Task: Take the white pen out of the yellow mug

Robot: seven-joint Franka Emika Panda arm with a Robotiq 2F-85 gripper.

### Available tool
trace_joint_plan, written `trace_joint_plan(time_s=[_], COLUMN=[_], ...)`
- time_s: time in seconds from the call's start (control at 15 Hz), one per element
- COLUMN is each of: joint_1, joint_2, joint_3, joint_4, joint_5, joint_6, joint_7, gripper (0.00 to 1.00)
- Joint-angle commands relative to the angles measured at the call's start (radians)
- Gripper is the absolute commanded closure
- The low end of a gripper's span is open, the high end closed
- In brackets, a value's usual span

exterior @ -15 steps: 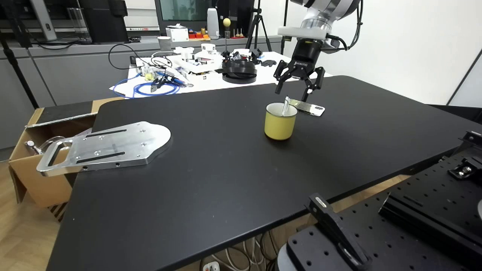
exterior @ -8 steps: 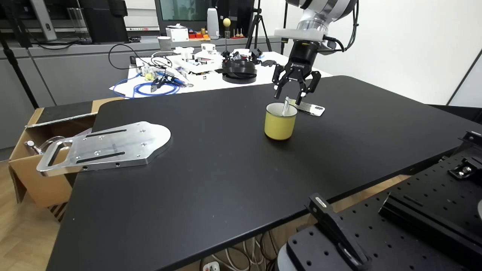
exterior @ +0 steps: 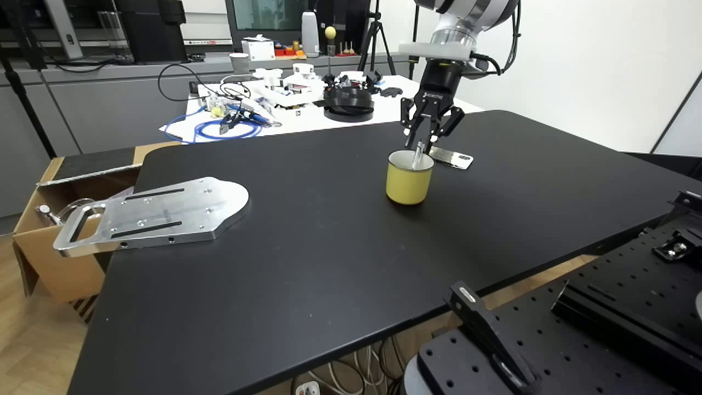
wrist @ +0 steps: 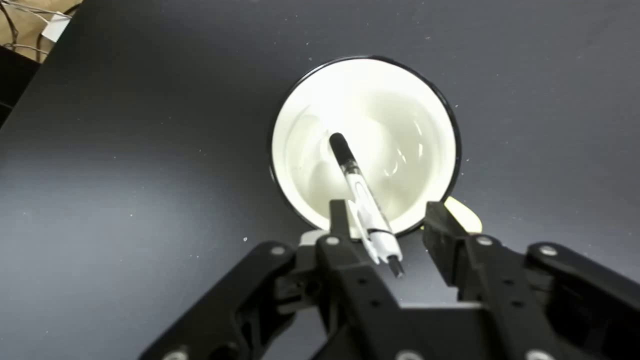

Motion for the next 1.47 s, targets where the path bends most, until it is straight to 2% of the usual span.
trace_joint_plan(time_s=[0.0, 0.07, 0.13, 0.33, 0.47, 0.6, 0.93, 1.4], joint_1=[0.009, 0.009, 0.008, 0.007, 0.008, 0.008, 0.009, 0.012], joint_2=[0.007, 0.007, 0.008, 0.007, 0.007, 0.007, -0.021, -0.094], joint_3=[-0.021, -0.022, -0.022, -0.023, -0.024, -0.023, -0.025, -0.051], joint_4=[0.017, 0.016, 0.016, 0.016, 0.017, 0.018, 0.036, 0.102], joint_5=[-0.027, -0.031, -0.034, -0.040, -0.041, -0.042, -0.052, -0.128], joint_6=[-0.011, -0.009, -0.010, -0.008, -0.007, -0.009, -0.038, -0.120], joint_7=[0.011, 0.010, 0.006, 0.009, 0.010, 0.011, 0.023, 0.061], gripper=[0.75, 0.71, 0.72, 0.94, 1.00, 0.96, 0.96, 0.96])
